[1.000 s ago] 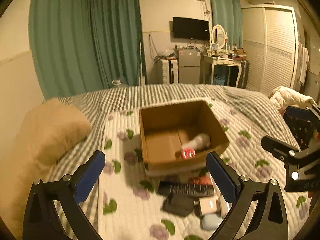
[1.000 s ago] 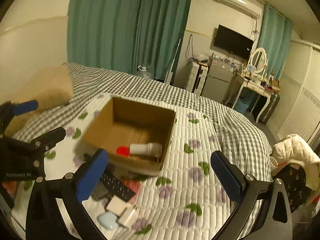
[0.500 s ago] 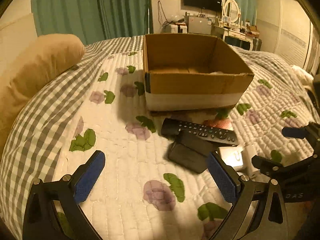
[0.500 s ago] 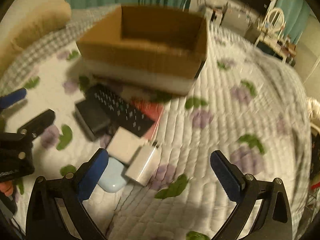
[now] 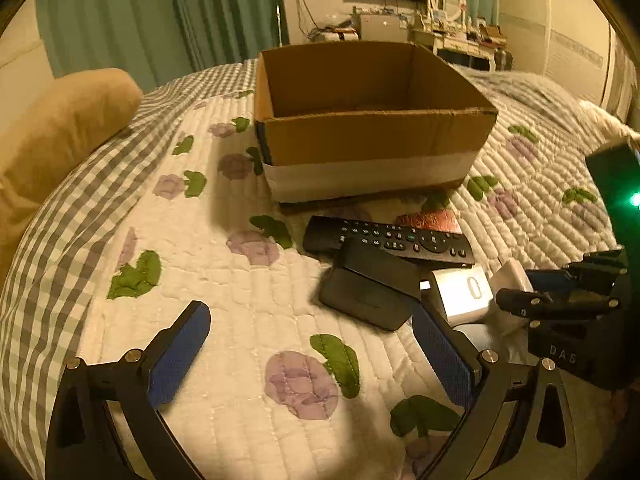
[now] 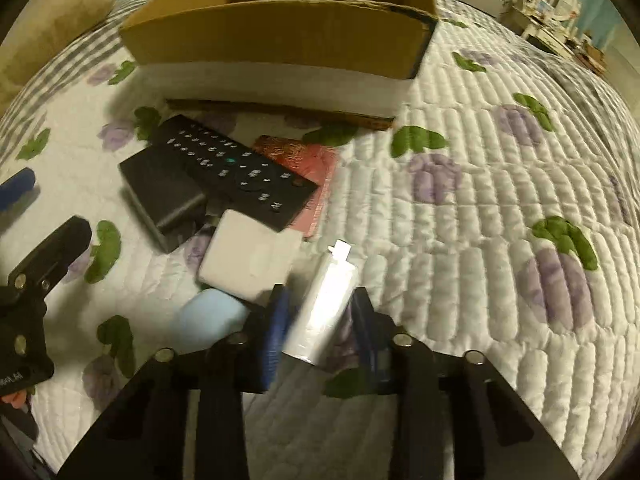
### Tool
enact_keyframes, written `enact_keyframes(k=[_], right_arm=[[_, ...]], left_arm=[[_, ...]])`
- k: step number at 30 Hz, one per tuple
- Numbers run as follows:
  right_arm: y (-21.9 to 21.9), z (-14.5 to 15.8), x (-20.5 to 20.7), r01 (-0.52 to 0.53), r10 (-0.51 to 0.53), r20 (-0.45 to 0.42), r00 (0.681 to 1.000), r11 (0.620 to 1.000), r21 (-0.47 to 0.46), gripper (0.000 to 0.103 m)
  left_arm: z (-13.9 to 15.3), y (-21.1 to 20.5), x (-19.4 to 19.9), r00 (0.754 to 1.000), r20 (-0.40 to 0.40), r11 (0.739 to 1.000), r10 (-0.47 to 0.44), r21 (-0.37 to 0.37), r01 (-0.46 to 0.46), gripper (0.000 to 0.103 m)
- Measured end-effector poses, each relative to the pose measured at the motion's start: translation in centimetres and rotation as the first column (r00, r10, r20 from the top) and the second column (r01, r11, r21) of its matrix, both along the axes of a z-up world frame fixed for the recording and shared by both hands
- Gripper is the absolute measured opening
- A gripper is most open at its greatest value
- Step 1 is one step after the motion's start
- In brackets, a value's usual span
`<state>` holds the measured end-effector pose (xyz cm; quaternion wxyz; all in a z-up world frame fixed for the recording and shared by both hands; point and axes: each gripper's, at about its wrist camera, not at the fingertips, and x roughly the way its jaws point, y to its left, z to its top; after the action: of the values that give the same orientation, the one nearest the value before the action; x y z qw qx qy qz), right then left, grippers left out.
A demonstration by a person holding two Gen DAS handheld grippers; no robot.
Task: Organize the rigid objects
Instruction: 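Grasp the black power bank with the left gripper while the right grasps the white charger, then lower both held items into the box and open both grippers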
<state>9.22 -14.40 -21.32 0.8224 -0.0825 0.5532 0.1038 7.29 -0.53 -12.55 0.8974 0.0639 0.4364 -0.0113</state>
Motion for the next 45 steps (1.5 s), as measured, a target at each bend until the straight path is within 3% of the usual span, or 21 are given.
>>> enact_keyframes(k=[7,16,21,23,25,28,30,37,45], right_arm=[[0.4,-1.3,1.7,0.008,-0.007,-0.039,0.999,1.0,0.027,0.028],[-0.8,4.9,0.8,0.002,-0.016,0.171,0.985,0.997,0.079,0.022],[-0.8,6.4,2.0,-0.012,-0.004,0.206,0.979,0.997,0.077,0.022],[-1.1,5.8,2.3,-0.007,-0.013,0.194,0.981,0.995,0.099,0.022],[-1.6,5.4,2.1,0.0,-0.02,0.184,0.983,0.994,0.11,0.022],[-2.0,5.1,2.0,0.008,-0.029,0.176,0.984,0.993,0.122,0.022],[-2.1,5.1,1.9,0.007,-0.028,0.178,0.984,0.993,0.121,0.022],[-2.4,6.7,1.3,0.005,-0.04,0.225,0.974,0.988,0.155,0.022],[-2.3,13.3,1.3,-0.031,-0.027,0.339,0.94,0.986,0.163,0.022]], left_arm=[[-1.9,-2.0,1.2,0.998,-0.049,0.997,-0.046,0.066,0.049,0.103],[-2.9,-3.7,3.3,0.993,-0.096,0.99,-0.062,0.123,0.074,0.103],[-4.2,-3.4,5.1,0.984,-0.171,0.995,-0.042,0.083,0.057,0.101],[-4.5,-3.7,5.4,0.982,-0.181,0.994,-0.061,0.073,0.075,0.093],[-4.7,-4.2,5.7,0.976,-0.195,0.992,-0.102,0.05,0.114,0.075],[-4.7,-4.6,5.8,0.973,-0.193,0.987,-0.129,0.07,0.145,0.074],[-4.4,-4.1,5.7,0.972,-0.197,0.99,-0.127,0.028,0.135,0.073],[-0.4,-2.6,2.6,0.989,-0.093,0.992,-0.116,-0.053,0.112,0.072],[7.7,-1.1,1.7,0.991,0.064,0.982,-0.118,-0.138,0.126,0.072]])
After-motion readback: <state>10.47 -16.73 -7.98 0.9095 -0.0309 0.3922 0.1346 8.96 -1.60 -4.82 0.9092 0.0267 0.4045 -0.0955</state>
